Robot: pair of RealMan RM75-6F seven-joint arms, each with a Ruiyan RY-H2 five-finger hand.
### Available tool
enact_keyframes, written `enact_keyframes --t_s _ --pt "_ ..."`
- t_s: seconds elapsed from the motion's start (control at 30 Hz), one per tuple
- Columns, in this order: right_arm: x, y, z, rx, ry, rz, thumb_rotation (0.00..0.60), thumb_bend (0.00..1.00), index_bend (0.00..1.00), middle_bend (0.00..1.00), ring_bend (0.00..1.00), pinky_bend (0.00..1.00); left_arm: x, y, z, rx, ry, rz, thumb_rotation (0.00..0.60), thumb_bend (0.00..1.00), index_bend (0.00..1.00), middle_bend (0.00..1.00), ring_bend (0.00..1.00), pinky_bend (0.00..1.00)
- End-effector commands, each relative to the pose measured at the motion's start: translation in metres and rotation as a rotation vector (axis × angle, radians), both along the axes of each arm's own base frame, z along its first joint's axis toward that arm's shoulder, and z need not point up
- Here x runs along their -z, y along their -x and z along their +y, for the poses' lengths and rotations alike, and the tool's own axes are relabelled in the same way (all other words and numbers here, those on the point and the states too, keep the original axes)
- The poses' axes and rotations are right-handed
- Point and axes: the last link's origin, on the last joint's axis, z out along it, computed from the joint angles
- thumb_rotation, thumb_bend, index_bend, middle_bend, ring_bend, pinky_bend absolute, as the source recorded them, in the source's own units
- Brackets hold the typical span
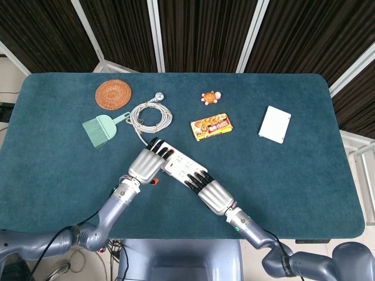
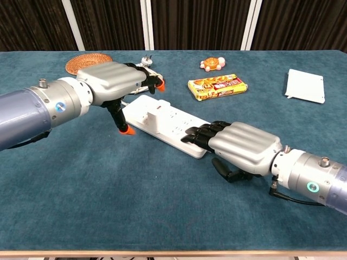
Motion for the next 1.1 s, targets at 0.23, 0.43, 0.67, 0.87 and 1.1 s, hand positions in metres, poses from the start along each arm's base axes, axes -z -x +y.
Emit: enact_keyframes --t_s 0.23,0.43,0.67,0.87,1.1 --pt "-0.001 0.001 0.000 0.004 0.003 0.003 0.600 0.84 0.06 0.07 0.09 0.14 0.015 -0.010 0.007 0.020 0.032 -0.004 0.600 0.13 0.25 0.25 0.05 0.02" --pt "-0.003 0.003 -0.001 0.007 0.009 0.006 0.600 0.84 0.06 0.07 0.09 0.14 0.022 -0.010 0.010 0.021 0.039 0.002 0.600 0.13 0.29 0.28 0.06 0.03" --pt "-0.007 0.005 -0.003 0.015 0.019 0.004 0.600 0.84 0.07 0.08 0.10 0.14 0.029 -0.010 0.012 0.028 0.047 0.012 0.600 0.13 0.29 0.28 0.06 0.03" --pt "-0.007 0.008 -0.002 0.015 0.015 0.009 0.600 0.84 0.07 0.08 0.10 0.14 0.034 -0.010 0.011 0.030 0.042 0.011 0.600 0.15 0.33 0.32 0.08 0.05" --pt "-0.008 0.011 -0.002 0.020 0.015 0.010 0.600 0.84 0.07 0.08 0.10 0.14 0.036 -0.012 0.012 0.036 0.024 -0.015 0.600 0.31 0.45 0.44 0.14 0.09"
